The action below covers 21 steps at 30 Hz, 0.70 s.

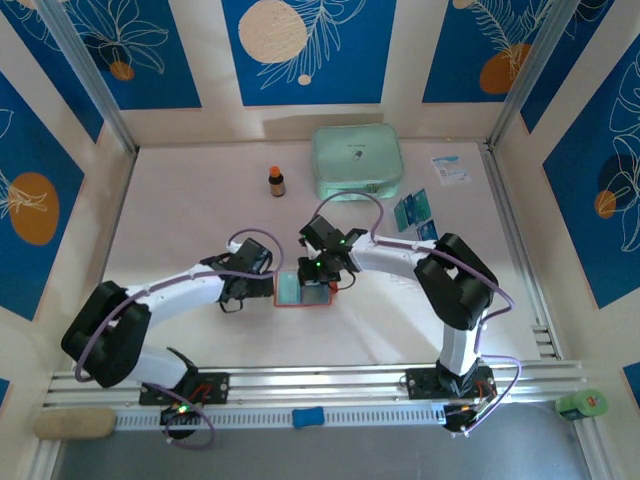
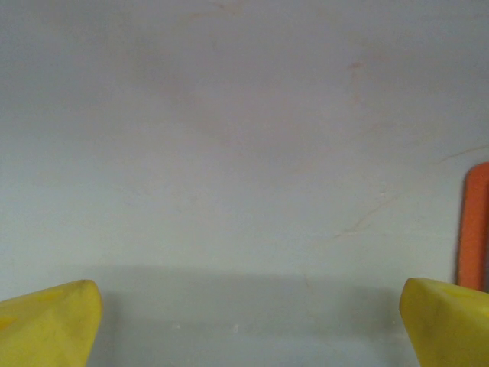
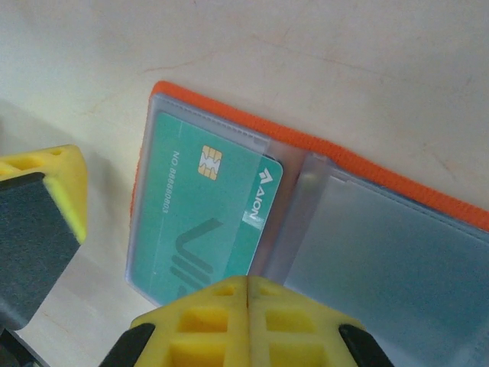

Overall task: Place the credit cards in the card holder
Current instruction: Insert the credit card into the card slot.

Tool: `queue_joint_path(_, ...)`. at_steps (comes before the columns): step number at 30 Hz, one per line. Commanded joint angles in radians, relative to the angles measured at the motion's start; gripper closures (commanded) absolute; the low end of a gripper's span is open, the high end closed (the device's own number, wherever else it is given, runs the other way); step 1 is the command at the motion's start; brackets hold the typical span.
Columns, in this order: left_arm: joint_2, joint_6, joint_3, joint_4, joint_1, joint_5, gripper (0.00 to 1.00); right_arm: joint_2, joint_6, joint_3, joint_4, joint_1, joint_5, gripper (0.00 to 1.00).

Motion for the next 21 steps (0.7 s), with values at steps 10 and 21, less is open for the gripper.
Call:
queue_joint_path(10, 0.086, 0.032, -0.003, 0.047, 0.01, 0.068, 0.0, 0.069, 0.016, 0.025, -0.001, 0.019, -0.022, 1.0)
queue_joint_path(21, 0.102, 0.032, -0.007, 0.058, 0.009, 0.073, 0.0, 0.096, 0.01, 0.054, -0.009, 0.033, -0.036, 1.0)
